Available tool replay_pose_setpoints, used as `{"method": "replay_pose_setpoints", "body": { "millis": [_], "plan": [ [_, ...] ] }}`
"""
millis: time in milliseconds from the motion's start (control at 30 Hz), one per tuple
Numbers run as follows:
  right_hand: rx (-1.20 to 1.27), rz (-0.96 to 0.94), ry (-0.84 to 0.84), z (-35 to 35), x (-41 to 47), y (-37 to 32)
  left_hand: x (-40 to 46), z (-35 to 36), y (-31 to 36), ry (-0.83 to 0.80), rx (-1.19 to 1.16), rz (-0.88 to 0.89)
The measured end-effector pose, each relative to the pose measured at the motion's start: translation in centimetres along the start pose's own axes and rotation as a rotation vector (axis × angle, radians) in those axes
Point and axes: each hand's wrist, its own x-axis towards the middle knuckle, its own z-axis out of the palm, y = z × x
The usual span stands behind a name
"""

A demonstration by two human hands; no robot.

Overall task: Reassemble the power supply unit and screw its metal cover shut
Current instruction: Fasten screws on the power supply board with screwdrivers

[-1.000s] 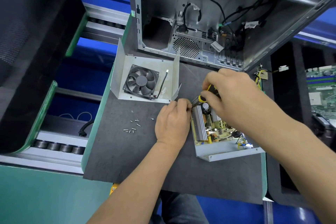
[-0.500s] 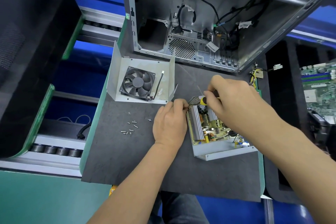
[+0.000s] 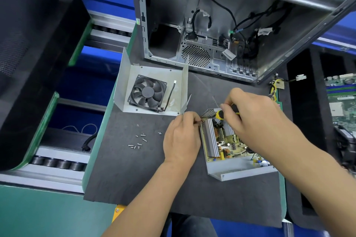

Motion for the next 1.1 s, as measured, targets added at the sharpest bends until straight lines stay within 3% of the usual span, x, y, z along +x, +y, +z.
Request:
{"method": "replay_pose_setpoints", "body": {
  "millis": [200,433,1100],
  "plan": [
    [-0.041,-0.038,0.004,-0.18,-0.10,-0.31,0.01,-0.45,-0.23,-0.016,-0.086,-0.058],
    [-0.039,-0.037,0.026,-0.10,-0.26,-0.25,-0.07,-0.58,-0.14,-0.100,-0.023,0.011],
    [0.000,-0.049,0.093,0.21,-0.55,0.17,-0.23,-0.56,0.34,-0.091,-0.012,0.008]
  ]
}}
